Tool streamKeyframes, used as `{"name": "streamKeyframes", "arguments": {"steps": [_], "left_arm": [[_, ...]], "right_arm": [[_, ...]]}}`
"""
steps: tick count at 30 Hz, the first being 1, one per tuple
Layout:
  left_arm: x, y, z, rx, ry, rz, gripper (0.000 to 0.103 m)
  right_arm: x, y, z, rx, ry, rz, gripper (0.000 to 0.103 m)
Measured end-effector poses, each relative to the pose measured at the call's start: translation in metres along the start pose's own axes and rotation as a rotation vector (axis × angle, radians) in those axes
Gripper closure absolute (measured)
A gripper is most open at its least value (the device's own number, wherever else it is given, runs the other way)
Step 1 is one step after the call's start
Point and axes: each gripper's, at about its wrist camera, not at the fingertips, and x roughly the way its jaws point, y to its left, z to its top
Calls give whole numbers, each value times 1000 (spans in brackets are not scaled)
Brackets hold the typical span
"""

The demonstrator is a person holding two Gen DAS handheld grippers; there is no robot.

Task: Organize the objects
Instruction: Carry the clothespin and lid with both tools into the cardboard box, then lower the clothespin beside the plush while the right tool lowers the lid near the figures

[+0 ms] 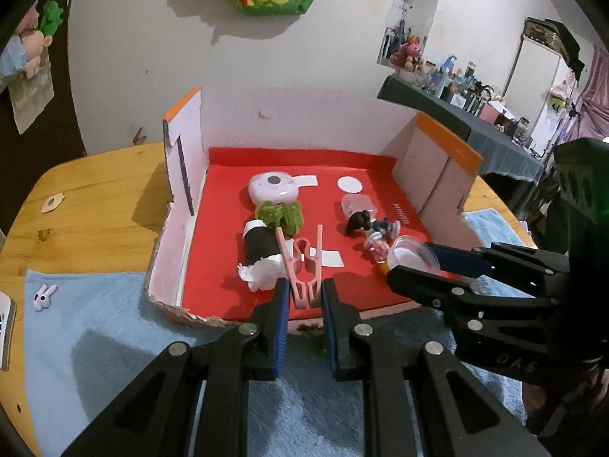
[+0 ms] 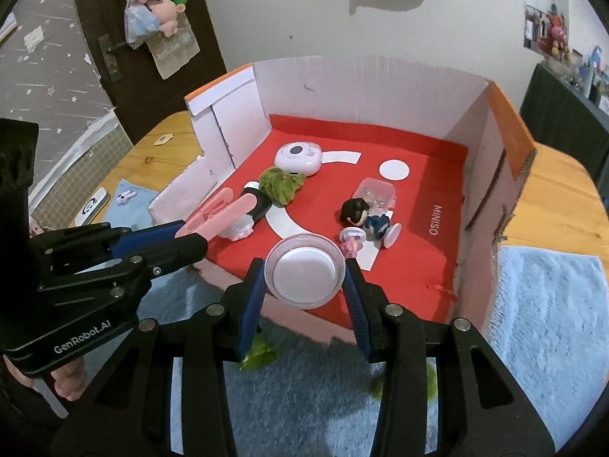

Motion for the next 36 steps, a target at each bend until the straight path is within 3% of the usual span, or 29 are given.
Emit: {"name": "streamKeyframes", "arguments": {"steps": [14, 36], "left_arm": [[21, 5, -1, -12, 67, -7, 86], [29, -6, -10, -15, 128, -42, 86]], "right_arm": [[29, -4, 0, 4, 73, 59, 64], [27, -16, -7, -52, 160, 35, 64]]}}
